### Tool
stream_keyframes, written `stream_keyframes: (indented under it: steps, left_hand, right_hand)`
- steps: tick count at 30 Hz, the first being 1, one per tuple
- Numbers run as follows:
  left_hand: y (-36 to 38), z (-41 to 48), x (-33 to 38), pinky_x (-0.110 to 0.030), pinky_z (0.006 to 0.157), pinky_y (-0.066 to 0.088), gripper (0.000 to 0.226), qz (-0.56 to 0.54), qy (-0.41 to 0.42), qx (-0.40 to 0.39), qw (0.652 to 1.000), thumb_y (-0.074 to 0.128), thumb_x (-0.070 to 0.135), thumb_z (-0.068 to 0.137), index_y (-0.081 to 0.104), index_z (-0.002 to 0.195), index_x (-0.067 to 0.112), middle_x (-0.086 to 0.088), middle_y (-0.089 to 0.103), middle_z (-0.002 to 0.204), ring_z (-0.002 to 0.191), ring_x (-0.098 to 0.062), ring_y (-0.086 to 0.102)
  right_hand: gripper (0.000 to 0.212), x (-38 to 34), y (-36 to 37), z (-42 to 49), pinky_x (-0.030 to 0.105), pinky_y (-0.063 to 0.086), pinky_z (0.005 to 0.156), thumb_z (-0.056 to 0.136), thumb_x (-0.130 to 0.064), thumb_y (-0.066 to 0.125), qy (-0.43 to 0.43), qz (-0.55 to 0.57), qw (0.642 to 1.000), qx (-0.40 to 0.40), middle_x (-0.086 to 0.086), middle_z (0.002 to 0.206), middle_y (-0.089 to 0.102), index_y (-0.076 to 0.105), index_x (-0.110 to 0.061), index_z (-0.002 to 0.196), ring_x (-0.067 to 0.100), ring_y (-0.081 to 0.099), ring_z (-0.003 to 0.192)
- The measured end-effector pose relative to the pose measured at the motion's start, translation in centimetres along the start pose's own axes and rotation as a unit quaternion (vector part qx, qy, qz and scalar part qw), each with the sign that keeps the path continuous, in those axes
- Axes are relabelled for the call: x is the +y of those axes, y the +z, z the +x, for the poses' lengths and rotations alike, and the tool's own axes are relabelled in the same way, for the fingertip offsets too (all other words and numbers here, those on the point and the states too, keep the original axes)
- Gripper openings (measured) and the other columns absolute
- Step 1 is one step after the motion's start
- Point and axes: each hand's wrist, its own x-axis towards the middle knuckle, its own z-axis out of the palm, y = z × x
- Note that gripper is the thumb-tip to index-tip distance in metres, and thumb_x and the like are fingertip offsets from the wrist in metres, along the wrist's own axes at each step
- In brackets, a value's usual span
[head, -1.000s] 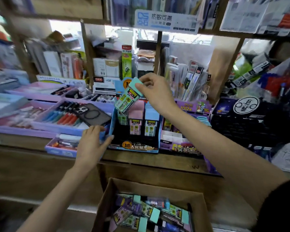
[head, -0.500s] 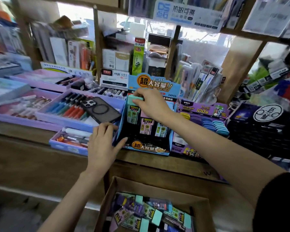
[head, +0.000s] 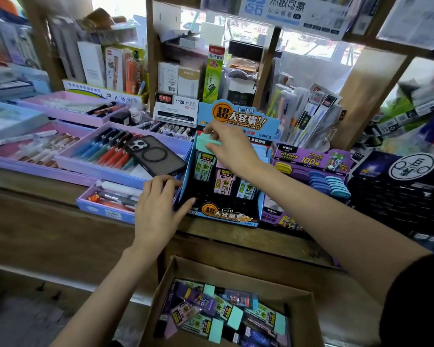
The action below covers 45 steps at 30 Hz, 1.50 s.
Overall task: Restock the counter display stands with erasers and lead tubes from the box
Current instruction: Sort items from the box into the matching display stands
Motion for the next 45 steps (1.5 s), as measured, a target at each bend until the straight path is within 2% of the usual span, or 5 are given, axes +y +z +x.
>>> stream_keyframes:
  steps: [13,20,31,41,45]
  left_hand:
    - [-1.7,-0.2,0.7,-0.04,0.084,0.042,0.039,-0.018,0.016,-0.033,0.999,0.068,0.026,0.084,0.056,0.114,0.003,-0.016,0.052,0.113,0.105,-0.032,0.048]
    - [-4.2,-7.8,1.2,-0.032,0.066,0.045,0.02,-0.097,0.067,-0.128,0.985,0.066,0.022,0.085,0.06,0.102,0.013,-0.003,0.061,0.097,0.087,-0.023,0.06]
    - [3.2,-23.4,-1.2,-0.019,0.079,0.047,0.015,-0.092,0.066,-0.471,0.875,0.059,0.023,0.09,0.059,0.104,0.017,0.004,0.057,0.104,0.087,-0.007,0.06]
    - [6.1,-26.6,-1.5,-0.016,0.087,0.041,0.048,-0.068,0.091,-0.641,0.759,0.062,0.015,0.089,0.043,0.131,0.001,-0.011,0.047,0.132,0.125,-0.027,0.046]
    - [6.5,-26.5,-1.6,-0.025,0.098,0.033,0.054,-0.048,0.055,-0.652,0.755,0.065,0.029,0.084,0.045,0.129,0.008,-0.012,0.039,0.14,0.125,-0.023,0.041]
  right_hand:
    - [0.028,-0.5,-1.8,-1.4,0.037,0.034,0.095,0.093,-0.02,0.049,-0.037,-0.073,0.996,-0.016,0.006,0.12,0.059,0.06,-0.014,0.118,0.025,0.042,0.115]
    - [0.018,-0.1,-4.5,-11.9,0.029,0.039,0.075,0.093,-0.022,0.053,-0.049,0.033,0.995,-0.082,-0.001,0.096,0.068,0.068,-0.014,0.097,0.012,0.05,0.087]
    - [0.019,5.7,4.4,-32.0,0.027,0.046,0.083,0.093,-0.019,0.056,0.168,0.122,0.881,-0.426,0.004,0.105,0.066,0.065,-0.01,0.107,0.011,0.059,0.093]
    - [0.039,2.6,13.9,-42.2,0.029,0.045,0.081,0.083,-0.027,0.069,0.294,0.188,0.806,-0.478,0.01,0.108,0.063,0.058,-0.008,0.115,0.023,0.059,0.099]
    - [0.006,1.6,15.5,-42.5,0.028,0.039,0.067,0.085,-0.011,0.061,0.278,0.192,0.799,-0.497,0.015,0.099,0.063,0.062,-0.012,0.091,0.022,0.056,0.087]
